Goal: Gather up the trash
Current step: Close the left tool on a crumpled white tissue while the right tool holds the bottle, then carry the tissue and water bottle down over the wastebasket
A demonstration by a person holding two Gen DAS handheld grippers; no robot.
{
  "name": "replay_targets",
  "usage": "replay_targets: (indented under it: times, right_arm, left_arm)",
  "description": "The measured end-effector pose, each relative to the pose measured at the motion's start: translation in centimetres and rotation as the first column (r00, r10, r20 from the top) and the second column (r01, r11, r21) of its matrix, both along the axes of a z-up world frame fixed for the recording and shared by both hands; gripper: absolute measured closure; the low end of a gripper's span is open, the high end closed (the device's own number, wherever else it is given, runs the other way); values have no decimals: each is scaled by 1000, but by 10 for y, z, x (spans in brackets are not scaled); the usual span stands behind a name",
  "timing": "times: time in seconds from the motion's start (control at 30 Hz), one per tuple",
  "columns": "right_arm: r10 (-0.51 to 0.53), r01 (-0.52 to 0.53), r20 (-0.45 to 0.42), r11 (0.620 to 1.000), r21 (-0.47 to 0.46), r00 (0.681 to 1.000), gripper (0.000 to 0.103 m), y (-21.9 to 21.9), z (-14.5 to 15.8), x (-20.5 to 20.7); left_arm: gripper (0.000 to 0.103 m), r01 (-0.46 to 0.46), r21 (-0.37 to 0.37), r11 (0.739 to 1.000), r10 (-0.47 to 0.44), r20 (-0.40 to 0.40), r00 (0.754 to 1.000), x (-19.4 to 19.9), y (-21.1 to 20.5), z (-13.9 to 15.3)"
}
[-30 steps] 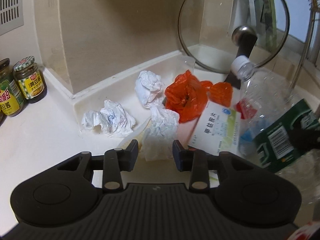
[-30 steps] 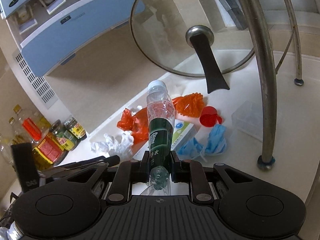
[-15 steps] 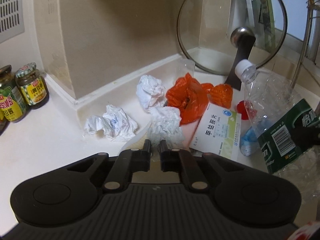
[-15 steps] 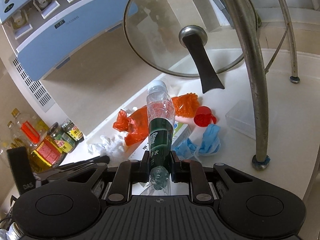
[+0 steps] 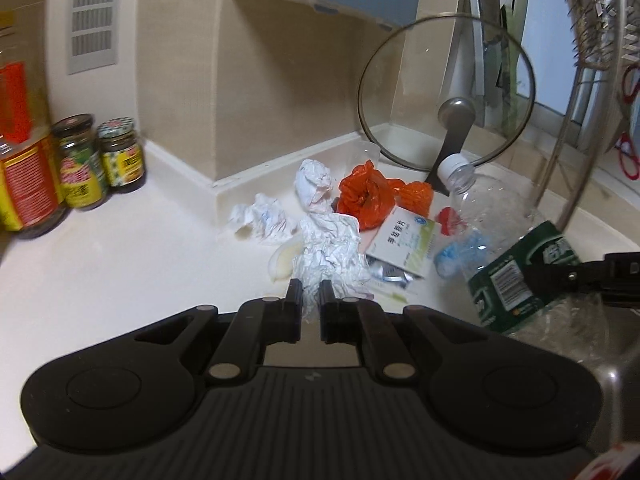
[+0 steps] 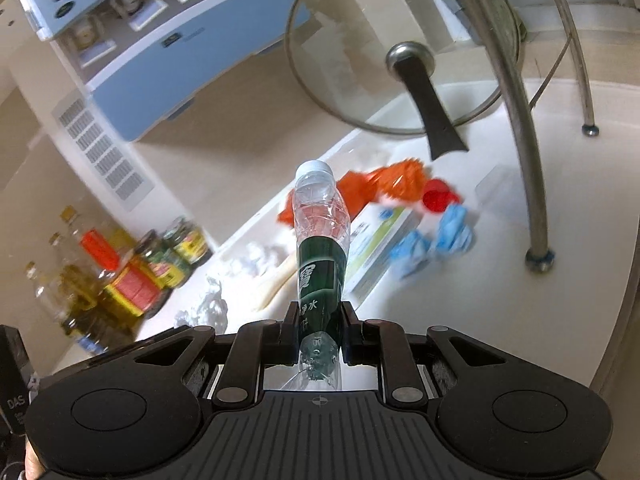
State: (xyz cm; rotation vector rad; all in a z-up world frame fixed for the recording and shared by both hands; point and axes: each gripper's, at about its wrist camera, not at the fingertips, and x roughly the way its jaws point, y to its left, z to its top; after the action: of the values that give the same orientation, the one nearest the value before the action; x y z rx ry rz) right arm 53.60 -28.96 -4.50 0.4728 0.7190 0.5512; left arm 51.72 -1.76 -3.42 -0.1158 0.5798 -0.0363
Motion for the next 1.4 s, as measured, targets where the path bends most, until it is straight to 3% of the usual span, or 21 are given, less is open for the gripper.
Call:
replay_targets:
  times: [0.33, 0.7, 1.0, 1.4]
  right_arm:
    - [99, -96, -56, 994, 59, 993, 84, 29, 5, -90]
    - [224, -227, -166, 974, 1, 960, 84, 75, -17, -192]
    - [273, -310, -318, 948, -72, 908, 84, 96, -60, -208]
    - [310, -434, -464, 881, -189, 830, 84, 107, -123, -200]
  left_arm:
    - [96, -2, -32, 999, 2, -21, 1000, -113, 29, 6]
    - [96, -4, -78, 997, -7, -132, 991, -209, 55, -32]
    - [96, -58, -112, 992, 26, -272, 962, -235, 55, -84]
    - [96, -136, -117, 984, 75, -422, 904, -237, 37, -141]
